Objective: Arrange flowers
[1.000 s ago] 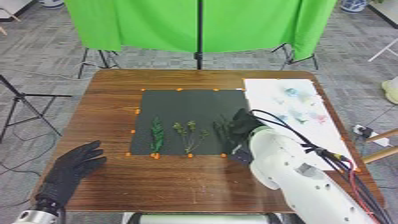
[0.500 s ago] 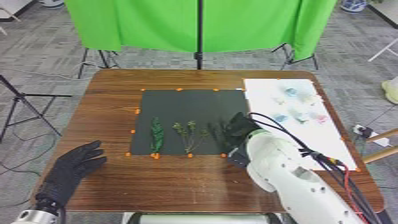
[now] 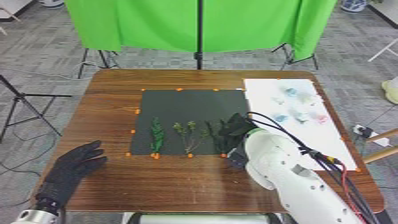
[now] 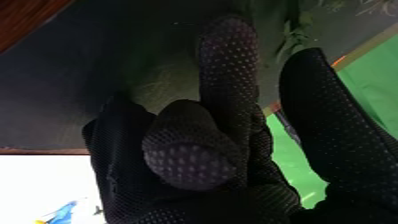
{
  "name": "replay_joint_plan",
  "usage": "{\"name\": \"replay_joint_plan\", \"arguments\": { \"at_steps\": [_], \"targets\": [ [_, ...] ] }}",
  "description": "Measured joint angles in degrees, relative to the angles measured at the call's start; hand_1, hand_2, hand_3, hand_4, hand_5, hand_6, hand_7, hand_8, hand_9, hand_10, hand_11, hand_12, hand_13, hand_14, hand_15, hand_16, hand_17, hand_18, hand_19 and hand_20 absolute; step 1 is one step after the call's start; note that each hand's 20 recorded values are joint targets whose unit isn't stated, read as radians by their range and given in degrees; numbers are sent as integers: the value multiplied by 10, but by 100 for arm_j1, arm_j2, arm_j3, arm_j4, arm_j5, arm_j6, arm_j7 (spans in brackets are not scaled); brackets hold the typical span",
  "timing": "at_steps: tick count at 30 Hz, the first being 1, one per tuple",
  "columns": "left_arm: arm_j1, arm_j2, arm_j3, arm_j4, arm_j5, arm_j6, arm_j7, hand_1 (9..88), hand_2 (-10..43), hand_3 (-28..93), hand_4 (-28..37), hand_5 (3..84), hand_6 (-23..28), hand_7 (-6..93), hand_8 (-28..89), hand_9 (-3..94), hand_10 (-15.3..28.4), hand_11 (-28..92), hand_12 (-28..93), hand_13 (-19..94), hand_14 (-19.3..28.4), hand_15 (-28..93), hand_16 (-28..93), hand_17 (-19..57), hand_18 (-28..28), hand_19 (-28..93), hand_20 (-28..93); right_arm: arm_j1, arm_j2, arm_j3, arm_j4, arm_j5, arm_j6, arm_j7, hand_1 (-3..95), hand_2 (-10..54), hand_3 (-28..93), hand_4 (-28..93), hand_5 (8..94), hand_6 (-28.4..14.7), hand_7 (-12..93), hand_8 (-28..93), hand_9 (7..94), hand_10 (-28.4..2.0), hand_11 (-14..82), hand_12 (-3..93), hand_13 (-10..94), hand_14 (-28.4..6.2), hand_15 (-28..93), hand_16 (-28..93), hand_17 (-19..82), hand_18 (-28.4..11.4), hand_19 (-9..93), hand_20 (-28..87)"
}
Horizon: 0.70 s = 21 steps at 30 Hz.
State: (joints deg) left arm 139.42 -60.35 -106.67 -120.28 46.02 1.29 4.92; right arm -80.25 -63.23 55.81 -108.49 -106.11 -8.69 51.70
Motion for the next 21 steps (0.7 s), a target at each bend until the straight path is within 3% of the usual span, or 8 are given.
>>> {"name": "replay_joint_plan", "arguments": {
  "at_steps": [4,6,7,11,13,16,19,21],
  "targets": [
    [-9,-4,0,1,0,-2,-2,273,49,729,-279,409,62,240,-118,373,151,297,146,301,178,487,-64,-68,240,599,-30,-19,83,-61,-24,-317,-46,-47,291,-15,831,-238,551,-84,628,9,902,-94,377,258,936,-11,667,276,603,-189,932,629],
    [-10,-5,0,3,0,-2,-3,273,49,729,-278,409,62,241,-119,374,152,297,146,300,179,487,-64,-68,240,599,-30,-48,173,-71,-70,-616,-63,-92,254,-9,830,-226,562,-82,622,-177,896,-96,382,259,930,-13,668,284,600,-189,932,629],
    [-10,-5,-1,3,0,-2,-3,273,49,729,-279,409,62,240,-119,373,152,297,146,300,180,487,-64,-68,240,599,-30,-65,234,-65,-106,-759,-64,-117,237,-7,823,-227,560,-82,610,-214,889,-98,383,260,921,-17,671,287,591,-192,932,630],
    [-9,-10,-4,3,0,-1,-3,273,48,729,-279,408,61,241,-119,374,152,297,146,300,180,487,-65,-68,240,599,-29,-177,522,172,-343,-833,-59,-229,186,24,783,-234,566,-87,451,-196,852,-117,362,245,882,-32,682,277,546,-201,932,621],
    [-9,-14,-4,3,0,-1,-3,273,49,729,-279,408,61,241,-119,374,152,297,145,300,180,487,-65,-68,240,599,-30,-274,657,465,-509,-543,2,-302,197,17,788,-233,550,-87,393,-176,783,-125,375,241,819,-49,699,264,489,-203,932,600],
    [-10,-20,-4,4,0,-1,-3,273,48,729,-279,408,62,240,-119,374,152,298,146,300,180,486,-65,-68,240,599,-29,-355,906,756,-605,-195,402,-563,237,-5,829,-250,480,-80,400,-194,580,-133,436,223,633,-93,739,224,365,-193,913,490],
    [-13,-26,-4,5,0,-1,-2,272,48,730,-279,408,62,239,-119,373,152,297,145,300,180,487,-64,-68,241,599,-29,-400,1285,690,-502,-579,1212,-1156,257,-22,870,-265,446,-58,424,-216,490,-131,438,207,488,-91,692,180,268,-189,808,429],
    [-14,-27,-3,5,0,0,-1,272,49,730,-279,408,62,240,-118,373,152,296,145,301,180,487,-65,-68,240,599,-30,-479,1528,680,-366,-1292,1592,-1532,263,-31,881,-271,433,-51,436,-228,456,-129,442,205,446,-91,678,169,244,-187,781,419]
  ]
}}
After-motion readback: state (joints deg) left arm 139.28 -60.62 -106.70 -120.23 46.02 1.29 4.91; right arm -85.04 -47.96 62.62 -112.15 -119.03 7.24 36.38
